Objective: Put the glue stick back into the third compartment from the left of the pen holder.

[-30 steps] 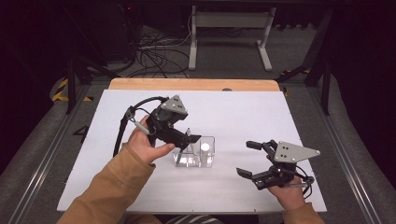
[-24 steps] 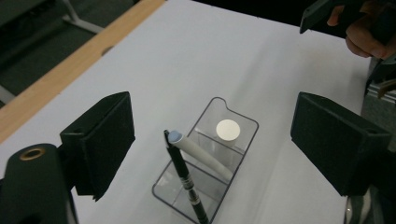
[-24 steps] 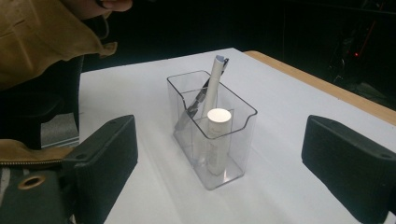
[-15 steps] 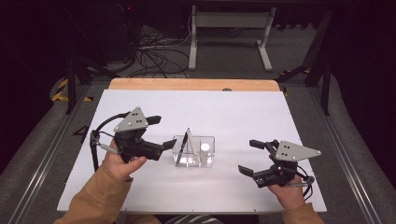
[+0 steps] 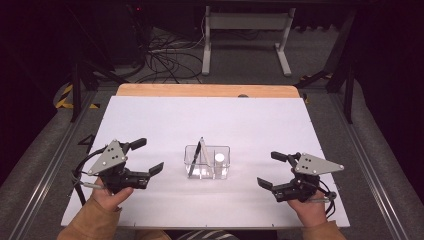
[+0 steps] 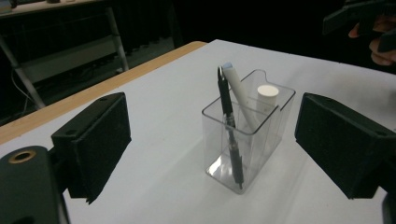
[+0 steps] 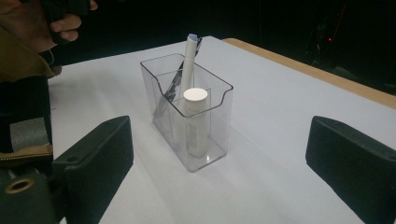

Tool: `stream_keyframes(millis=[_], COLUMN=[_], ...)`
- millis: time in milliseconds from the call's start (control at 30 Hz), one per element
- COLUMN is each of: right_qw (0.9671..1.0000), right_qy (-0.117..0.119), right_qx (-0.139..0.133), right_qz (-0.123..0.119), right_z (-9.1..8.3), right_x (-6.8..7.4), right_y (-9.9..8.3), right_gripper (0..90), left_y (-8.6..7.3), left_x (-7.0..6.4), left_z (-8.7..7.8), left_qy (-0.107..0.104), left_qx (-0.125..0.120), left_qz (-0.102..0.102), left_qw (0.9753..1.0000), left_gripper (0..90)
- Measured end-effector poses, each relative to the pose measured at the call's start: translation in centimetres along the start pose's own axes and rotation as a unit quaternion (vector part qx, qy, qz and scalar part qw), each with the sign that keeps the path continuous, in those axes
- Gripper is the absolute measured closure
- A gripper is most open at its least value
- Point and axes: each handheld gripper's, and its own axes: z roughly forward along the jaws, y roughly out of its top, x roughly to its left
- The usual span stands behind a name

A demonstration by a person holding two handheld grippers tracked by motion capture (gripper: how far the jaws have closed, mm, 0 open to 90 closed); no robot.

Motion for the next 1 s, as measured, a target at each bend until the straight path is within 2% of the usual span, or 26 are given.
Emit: stream_keyframes(millis=[33, 100, 233, 333, 367, 433, 533, 700, 833, 900, 1000], right_qw=[1.0000, 1.0000, 0.9999, 0.9999, 0.9999, 0.9999, 0.9997, 0.9996, 0.9996, 0.9995, 0.9995], right_qy=[0.000, -0.002, -0.007, -0.010, -0.011, -0.012, -0.020, -0.022, -0.020, -0.022, -0.022], right_qx=[0.000, 0.002, 0.002, -0.002, -0.003, -0.002, 0.003, 0.006, 0.001, 0.002, 0.005], right_qz=[0.002, 0.004, 0.008, 0.007, 0.006, 0.008, 0.010, 0.017, 0.022, 0.021, 0.022], right_z=[0.0, -0.1, -0.2, -0.2, -0.2, -0.1, 0.1, 0.1, 0.0, 0.0, 0.1], right_x=[0.0, 0.0, 0.1, 0.0, -0.1, -0.1, -0.4, -0.8, -0.8, -0.8, -0.9], right_y=[-0.2, -0.5, -1.1, -1.4, -1.5, -1.8, -2.2, -2.7, -2.7, -2.7, -2.8], right_gripper=[7.9, 7.6, 7.3, 7.2, 7.1, 7.0, 6.5, 5.0, 4.5, 4.3, 4.0], left_y=[-0.4, -1.4, -3.2, -4.2, -4.7, -5.4, -6.0, -6.8, -6.7, -6.6, -6.5], left_x=[0.0, -0.1, 0.1, 0.0, 0.0, 0.3, 0.5, 0.9, 1.0, 0.9, 0.6], left_z=[-0.1, -0.4, -0.5, -0.6, -0.4, -0.2, -0.2, -0.5, -0.5, -0.4, -0.3], left_qy=[0.001, 0.003, -0.006, 0.008, 0.008, 0.003, 0.017, 0.014, 0.023, 0.033, 0.038], left_qx=[0.000, 0.006, 0.006, -0.004, -0.006, 0.004, 0.012, 0.003, 0.012, 0.018, 0.019], left_qz=[0.003, -0.005, -0.015, -0.012, -0.017, -0.030, -0.034, -0.084, -0.069, -0.047, -0.041], left_qw=[1.0000, 1.0000, 0.9999, 0.9999, 0.9998, 0.9995, 0.9992, 0.9963, 0.9973, 0.9982, 0.9982], left_gripper=[10.9, 9.3, 9.0, 8.4, 8.7, 8.7, 9.3, 10.7, 11.1, 11.1, 11.1])
